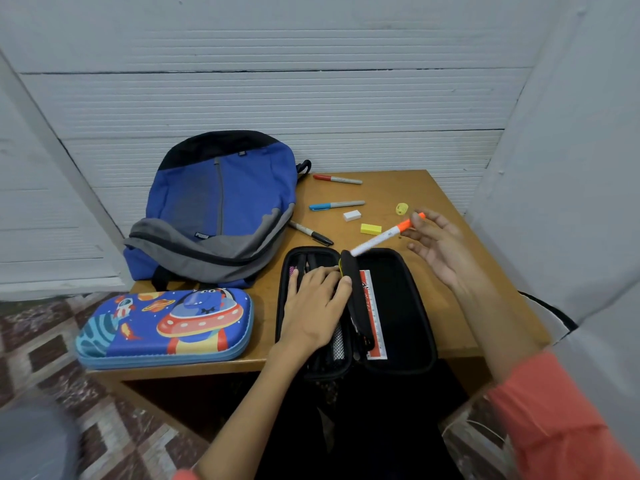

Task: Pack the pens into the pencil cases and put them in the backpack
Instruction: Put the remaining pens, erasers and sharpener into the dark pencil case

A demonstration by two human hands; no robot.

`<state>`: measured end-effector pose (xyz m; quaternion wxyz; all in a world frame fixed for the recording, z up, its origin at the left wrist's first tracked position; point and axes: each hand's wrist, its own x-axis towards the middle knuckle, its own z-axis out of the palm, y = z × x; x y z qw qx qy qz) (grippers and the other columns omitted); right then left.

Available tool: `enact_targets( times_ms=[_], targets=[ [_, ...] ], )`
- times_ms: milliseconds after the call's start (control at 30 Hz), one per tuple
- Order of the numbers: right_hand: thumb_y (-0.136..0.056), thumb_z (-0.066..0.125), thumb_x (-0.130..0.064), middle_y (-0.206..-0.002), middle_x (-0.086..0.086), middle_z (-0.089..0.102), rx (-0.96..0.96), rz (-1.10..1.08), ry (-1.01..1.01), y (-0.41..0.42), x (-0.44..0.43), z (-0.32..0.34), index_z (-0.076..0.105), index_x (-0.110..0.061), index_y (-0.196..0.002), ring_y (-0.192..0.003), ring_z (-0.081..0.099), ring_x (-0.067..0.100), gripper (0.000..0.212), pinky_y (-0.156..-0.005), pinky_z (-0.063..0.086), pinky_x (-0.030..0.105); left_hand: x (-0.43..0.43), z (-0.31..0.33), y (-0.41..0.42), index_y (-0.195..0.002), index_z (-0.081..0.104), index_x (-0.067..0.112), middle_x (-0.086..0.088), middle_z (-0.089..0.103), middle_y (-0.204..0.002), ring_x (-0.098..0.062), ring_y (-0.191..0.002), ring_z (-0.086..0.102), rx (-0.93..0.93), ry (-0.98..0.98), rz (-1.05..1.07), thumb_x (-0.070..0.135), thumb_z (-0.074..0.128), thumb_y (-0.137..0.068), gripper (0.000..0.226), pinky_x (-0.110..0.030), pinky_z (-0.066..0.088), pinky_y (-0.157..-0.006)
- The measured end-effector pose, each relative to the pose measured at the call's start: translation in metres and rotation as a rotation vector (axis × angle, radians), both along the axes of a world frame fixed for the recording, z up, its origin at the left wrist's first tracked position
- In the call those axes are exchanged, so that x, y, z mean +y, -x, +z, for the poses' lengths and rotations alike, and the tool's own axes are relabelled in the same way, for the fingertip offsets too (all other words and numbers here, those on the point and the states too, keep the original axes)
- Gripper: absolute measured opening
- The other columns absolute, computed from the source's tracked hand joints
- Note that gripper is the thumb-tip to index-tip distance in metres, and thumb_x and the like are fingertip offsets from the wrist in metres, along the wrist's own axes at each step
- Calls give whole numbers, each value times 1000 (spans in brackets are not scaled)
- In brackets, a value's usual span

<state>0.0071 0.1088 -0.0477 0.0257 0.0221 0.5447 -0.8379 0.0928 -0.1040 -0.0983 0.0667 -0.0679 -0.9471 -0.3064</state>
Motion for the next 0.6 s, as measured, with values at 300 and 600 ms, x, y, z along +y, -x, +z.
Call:
enact_targets(
  times_ms=[300, 600],
  targets=[
    [-90, 61, -1, -92, 18, 66, -142, 190, -407, -20, -24, -15, 58, -1, -107, -64, 67, 21, 17, -59, 59, 27, 1, 0, 0, -128, 54, 27, 15, 49, -131, 1, -132, 31, 5, 34, -2, 55, 5, -91, 68, -41, 0, -122],
    [-85, 71, -12, -68, 11, 65, -46, 189, -764, -26, -45, -32, 66, -4, -91, -54, 55, 18, 11, -44, 45, 22, 1, 3, -1, -130, 53, 25, 14, 48, -133, 0, -133, 30, -20, 39, -1, 45, 15, -102, 51, -41, -1, -122]
  ],
)
